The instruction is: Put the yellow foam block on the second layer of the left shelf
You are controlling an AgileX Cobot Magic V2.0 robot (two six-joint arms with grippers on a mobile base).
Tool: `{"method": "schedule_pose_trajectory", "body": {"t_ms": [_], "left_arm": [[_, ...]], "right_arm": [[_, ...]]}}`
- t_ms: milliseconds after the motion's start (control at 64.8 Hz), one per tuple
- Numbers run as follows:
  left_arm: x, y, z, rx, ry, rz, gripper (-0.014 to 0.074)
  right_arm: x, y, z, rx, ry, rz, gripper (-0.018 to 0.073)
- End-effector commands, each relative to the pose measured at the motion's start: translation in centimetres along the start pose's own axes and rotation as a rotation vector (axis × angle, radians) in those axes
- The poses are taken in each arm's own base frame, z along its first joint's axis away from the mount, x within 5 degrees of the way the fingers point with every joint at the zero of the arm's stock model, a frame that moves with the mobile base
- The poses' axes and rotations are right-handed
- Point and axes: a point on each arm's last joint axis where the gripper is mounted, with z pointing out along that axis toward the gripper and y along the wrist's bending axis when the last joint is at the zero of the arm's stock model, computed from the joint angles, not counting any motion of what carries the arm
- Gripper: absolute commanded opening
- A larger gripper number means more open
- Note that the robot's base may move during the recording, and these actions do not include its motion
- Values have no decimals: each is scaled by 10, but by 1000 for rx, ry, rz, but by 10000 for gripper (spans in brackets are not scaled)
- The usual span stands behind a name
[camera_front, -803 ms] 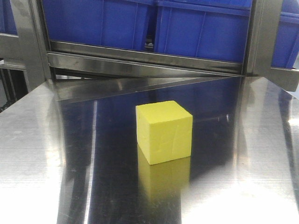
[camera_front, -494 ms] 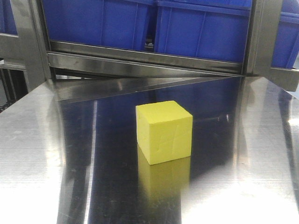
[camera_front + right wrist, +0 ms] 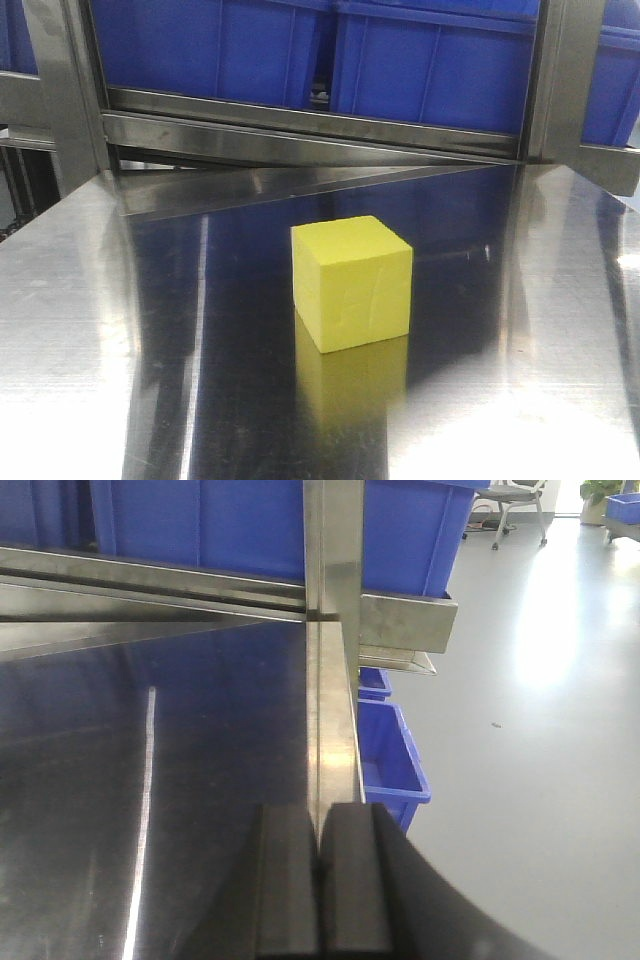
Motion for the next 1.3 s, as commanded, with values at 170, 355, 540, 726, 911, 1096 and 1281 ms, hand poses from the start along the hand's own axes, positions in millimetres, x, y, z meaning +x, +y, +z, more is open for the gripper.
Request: {"method": "schedule_pose_trajectory", "body": {"t_ms": [170,355,540,726,911,1096,1281], "left_arm": [[0,-2,0,22,-74,-7,136],[0,-2,0,22,-74,-7,136],[0,-2,0,22,-74,-7,136],[0,-2,0,22,-74,-7,136],[0,-2,0,22,-74,-7,136],[0,-2,0,22,-74,-7,136],[0,-2,0,22,-74,-7,136]], "right_arm": [[-44,3,-12,-18,-223,23,55],[-81,4,-24,-17,-243,31,55],[-123,6,-24,-13,-110,49,58],[-158,13,-17,-95,22,68,160],[-178,23,8,-151,266,36,513],[-191,47,43,-249,459,-23,623],[-202,93,78,-379,635,-72,623]]}}
